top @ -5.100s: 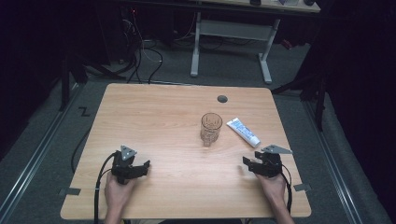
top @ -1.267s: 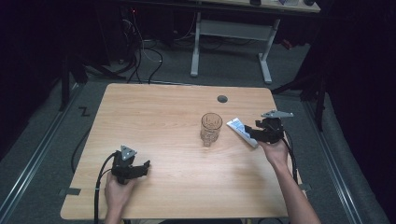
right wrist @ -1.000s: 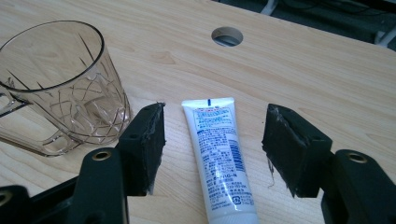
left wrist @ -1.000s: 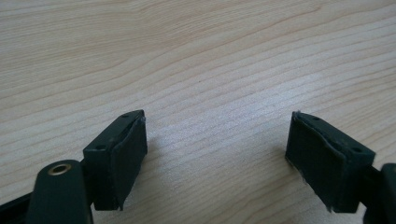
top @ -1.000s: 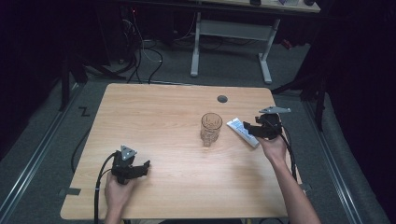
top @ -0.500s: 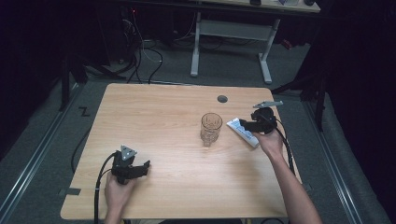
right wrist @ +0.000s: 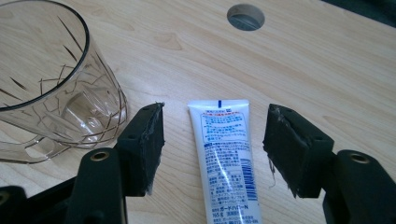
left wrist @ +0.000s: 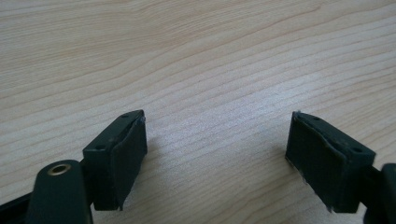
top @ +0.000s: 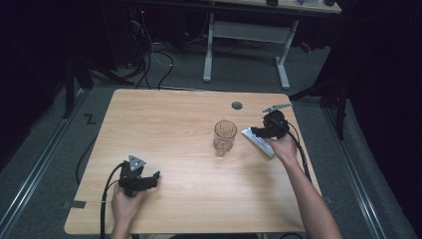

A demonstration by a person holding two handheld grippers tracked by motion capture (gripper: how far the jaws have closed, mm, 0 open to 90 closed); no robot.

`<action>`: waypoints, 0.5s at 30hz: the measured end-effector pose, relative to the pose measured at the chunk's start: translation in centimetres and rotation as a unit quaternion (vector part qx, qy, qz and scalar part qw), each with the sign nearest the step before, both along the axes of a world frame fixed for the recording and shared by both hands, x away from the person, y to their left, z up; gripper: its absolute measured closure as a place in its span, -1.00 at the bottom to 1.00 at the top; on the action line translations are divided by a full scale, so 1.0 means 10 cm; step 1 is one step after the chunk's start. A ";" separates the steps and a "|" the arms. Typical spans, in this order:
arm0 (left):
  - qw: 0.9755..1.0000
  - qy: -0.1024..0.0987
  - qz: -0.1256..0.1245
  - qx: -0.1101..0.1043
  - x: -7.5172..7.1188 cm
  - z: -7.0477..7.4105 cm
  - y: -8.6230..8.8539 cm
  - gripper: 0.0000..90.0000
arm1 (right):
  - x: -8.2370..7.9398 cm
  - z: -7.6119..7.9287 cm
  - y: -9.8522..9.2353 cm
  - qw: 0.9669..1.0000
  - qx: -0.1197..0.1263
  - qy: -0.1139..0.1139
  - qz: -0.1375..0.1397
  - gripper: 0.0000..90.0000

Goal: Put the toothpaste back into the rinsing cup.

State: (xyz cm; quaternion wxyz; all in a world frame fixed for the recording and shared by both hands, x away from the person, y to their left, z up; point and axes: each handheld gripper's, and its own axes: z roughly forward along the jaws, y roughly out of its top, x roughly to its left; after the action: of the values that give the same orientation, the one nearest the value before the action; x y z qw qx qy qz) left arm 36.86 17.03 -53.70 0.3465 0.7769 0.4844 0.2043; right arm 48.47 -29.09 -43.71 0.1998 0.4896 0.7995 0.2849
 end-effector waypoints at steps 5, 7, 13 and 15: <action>1.000 0.000 0.000 0.000 0.00 0.00 0.00 -0.54 | 0.04 -0.07 0.01 1.000 -0.007 0.015 -0.002 -0.15; 1.000 0.000 0.000 0.000 0.00 0.00 0.00 -0.54 | 0.08 -0.14 0.00 0.999 -0.013 0.030 -0.005 -0.17; 1.000 0.000 0.000 0.000 0.00 0.00 0.00 -0.54 | 0.14 -0.22 0.00 0.999 -0.024 0.044 -0.011 -0.18; 1.000 0.000 0.000 0.000 0.00 0.00 0.00 -0.54 | 0.16 -0.27 0.01 0.998 -0.032 0.053 -0.009 -0.18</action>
State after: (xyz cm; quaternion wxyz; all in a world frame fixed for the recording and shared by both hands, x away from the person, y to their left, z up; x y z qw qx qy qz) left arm 36.86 17.03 -53.70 0.3462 0.7772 0.4841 0.2042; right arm 50.09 -28.96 -46.37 0.1757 0.5046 0.8132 0.2309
